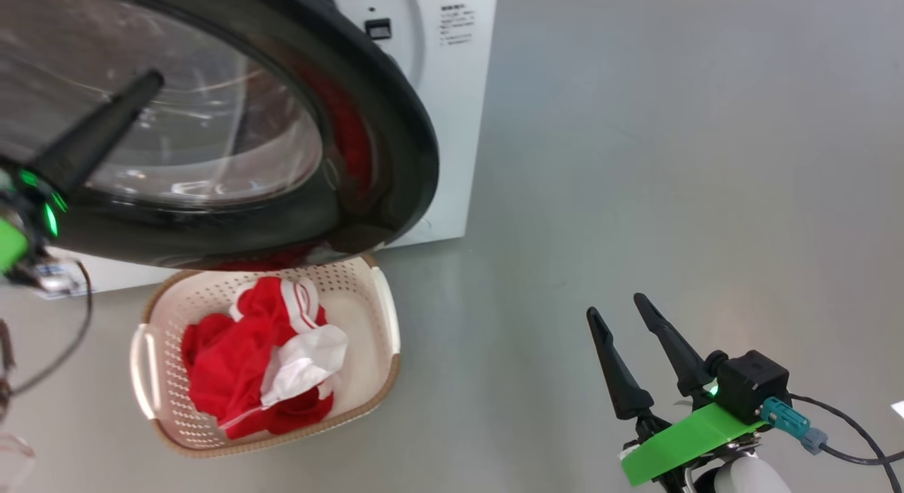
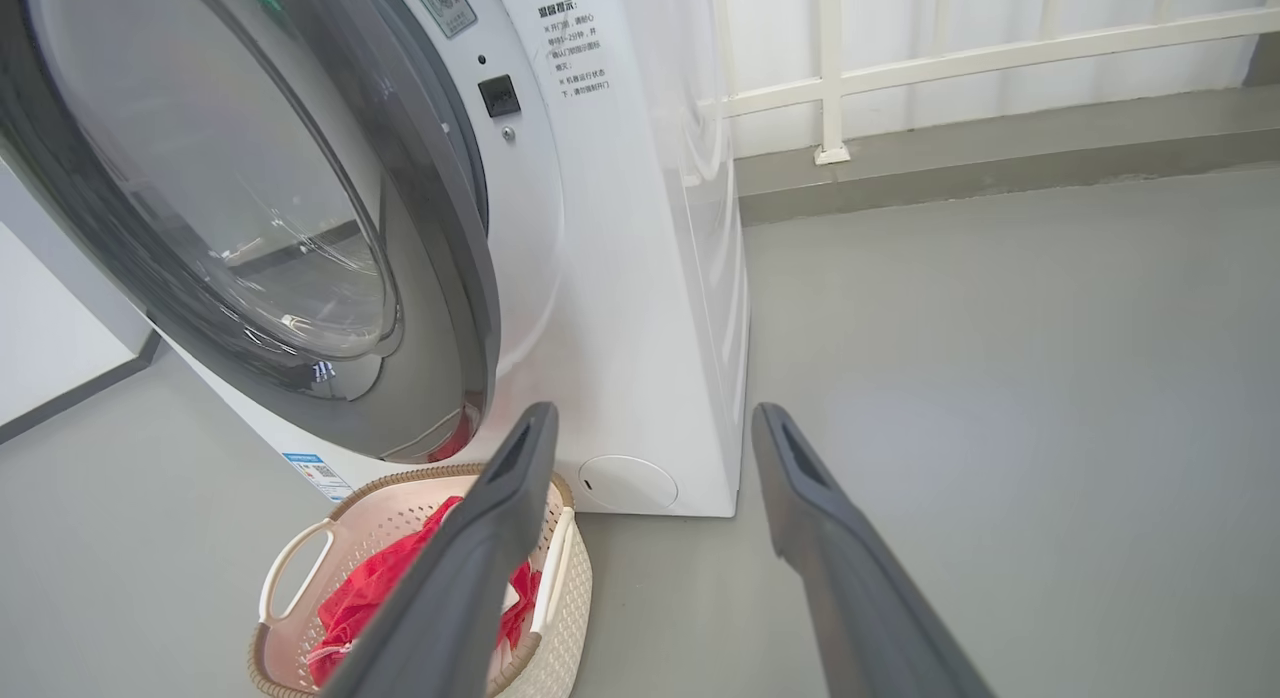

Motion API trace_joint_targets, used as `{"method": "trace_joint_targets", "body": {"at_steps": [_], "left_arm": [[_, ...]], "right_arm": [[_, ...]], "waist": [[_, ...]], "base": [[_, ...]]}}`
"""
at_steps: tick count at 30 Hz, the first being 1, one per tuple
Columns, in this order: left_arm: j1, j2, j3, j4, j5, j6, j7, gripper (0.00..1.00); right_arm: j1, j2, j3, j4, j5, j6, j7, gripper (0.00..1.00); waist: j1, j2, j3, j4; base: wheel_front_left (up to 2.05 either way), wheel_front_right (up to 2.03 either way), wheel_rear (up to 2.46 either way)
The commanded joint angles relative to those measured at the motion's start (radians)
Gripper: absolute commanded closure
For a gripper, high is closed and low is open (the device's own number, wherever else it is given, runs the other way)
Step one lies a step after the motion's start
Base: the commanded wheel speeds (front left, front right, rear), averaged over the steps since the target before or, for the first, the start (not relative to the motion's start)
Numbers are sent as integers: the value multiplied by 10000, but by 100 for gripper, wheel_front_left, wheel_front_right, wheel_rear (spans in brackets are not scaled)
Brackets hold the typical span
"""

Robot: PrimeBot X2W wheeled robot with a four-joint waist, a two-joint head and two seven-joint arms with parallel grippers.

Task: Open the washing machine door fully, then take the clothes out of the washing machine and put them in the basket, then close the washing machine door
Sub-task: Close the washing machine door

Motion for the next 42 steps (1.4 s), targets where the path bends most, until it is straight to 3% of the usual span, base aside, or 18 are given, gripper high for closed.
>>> {"method": "trace_joint_targets", "body": {"at_steps": [1, 2, 11, 24, 42], "left_arm": [[223, 406, 456, -365, -16, -33, -210, 5], [459, 396, 438, -438, 44, -33, -293, 0], [2352, 241, -2, -566, 460, -33, -1282, 0], [4637, 326, -748, 24, 796, -33, -3967, 0], [6068, 1306, -3326, 1540, 2074, -33, -8890, 0]], "right_arm": [[11, -65, 251, -157, -33, 16, -49, 0], [37, -101, 262, -141, -18, 16, -49, 0], [268, -444, 158, -73, 124, 16, -49, 0], [1007, -726, -104, -72, 267, 16, -49, 0], [1452, -993, -281, -169, 362, 16, -49, 0]], "waist": [[-1, 0, -322, 317], [-1, 0, -394, 384], [-1, 0, -809, 971], [-1, 0, -1342, 1536], [-1, 0, -1731, 776]], "base": [[0, 0, 0], [0, 0, 0], [0, 0, 0], [0, 0, 0], [0, 0, 0]]}}
